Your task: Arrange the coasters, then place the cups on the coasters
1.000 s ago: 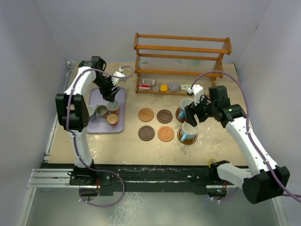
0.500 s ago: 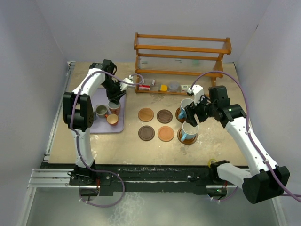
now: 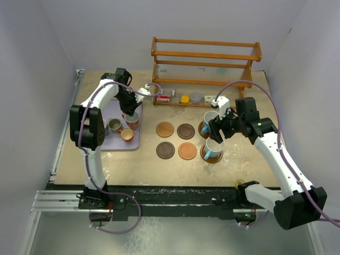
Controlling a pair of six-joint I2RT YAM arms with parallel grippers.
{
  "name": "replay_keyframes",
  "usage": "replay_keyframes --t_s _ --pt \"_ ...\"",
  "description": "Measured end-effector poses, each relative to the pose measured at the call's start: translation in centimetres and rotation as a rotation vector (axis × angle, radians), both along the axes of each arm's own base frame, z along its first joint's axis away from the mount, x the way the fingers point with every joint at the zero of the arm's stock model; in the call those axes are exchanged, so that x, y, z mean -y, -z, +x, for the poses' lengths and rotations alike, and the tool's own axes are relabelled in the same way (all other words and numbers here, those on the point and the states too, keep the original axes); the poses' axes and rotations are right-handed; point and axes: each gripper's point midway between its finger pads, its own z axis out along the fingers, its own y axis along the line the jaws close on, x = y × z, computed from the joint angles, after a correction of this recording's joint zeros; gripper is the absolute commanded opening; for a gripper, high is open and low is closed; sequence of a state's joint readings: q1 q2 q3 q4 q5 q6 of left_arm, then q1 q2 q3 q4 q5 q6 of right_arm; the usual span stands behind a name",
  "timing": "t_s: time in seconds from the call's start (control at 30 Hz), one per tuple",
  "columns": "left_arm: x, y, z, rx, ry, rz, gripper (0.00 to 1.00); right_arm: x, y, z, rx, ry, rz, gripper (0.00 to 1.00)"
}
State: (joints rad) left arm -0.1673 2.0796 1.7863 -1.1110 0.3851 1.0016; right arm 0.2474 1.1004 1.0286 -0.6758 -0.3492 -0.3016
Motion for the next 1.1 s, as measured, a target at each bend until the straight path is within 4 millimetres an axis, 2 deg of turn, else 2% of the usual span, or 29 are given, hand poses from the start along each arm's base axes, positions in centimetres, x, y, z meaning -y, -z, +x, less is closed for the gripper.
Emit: replay_keyframes --t_s 0.17,0.3,0.53,0.63,0.73,1.1 --pt "-0.1 -0.7 1.7 0.068 -0.106 0.007 0.03 0.0 0.0 0.0 -0.001 0.001 -0.001 0.76" --pt "0.0 -2.2 2.7 0.127 -0.215 -0.018 0.03 0.3 0.1 0.1 0.0 0.013 -0.01 0.76" --pt "1.4 -8.2 3.5 0.252 -0.416 -0.116 0.03 1.2 0.2 0.5 0.002 0.061 -0.025 0.76" --pt "3.4 -10.3 3.1 0.289 -0.47 -0.162 0.03 1.8 0.1 0.8 0.006 0.092 -0.024 0.77" --pt "6.1 -11.2 2.5 0.282 -0.511 -0.209 0.03 2.4 -0.1 1.1 0.016 0.122 -0.026 0.77" --pt "14.4 -11.2 -0.8 0.209 -0.661 -0.27 0.03 4.2 -1.4 1.6 0.07 0.2 -0.013 0.77"
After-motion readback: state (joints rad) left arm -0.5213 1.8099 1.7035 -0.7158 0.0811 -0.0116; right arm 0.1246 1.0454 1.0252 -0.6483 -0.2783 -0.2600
